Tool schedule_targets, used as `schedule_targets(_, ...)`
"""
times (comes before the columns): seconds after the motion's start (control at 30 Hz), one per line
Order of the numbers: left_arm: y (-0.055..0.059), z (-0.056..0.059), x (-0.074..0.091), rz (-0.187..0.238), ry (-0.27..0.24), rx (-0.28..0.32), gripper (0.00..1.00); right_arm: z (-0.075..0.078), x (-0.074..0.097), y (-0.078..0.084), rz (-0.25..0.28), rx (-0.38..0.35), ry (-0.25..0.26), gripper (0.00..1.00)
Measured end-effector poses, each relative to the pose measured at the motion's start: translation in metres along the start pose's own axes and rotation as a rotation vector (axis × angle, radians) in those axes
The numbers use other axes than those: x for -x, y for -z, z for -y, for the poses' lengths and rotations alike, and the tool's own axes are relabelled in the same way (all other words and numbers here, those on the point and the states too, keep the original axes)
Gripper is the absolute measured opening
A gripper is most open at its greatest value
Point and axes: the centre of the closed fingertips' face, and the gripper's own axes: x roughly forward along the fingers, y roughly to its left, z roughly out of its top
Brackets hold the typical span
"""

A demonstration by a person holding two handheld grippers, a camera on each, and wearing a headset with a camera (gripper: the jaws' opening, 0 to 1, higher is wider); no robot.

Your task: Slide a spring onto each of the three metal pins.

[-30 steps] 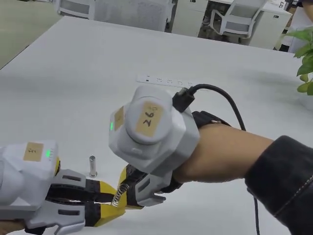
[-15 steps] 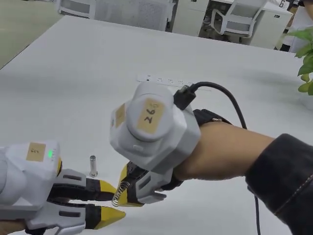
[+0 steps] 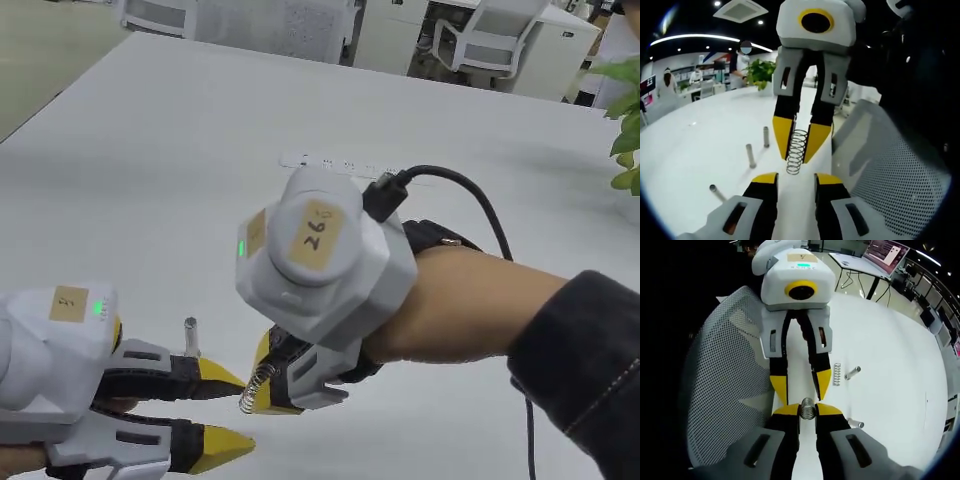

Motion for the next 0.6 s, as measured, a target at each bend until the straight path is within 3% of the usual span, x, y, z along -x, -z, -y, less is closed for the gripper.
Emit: schedule_targets(0.6,0.005,-0.006,0.017,0.009,-0.071,0.057,0.35,0.004,0.003,0.008,-0.018,-0.011,0.003,0.08)
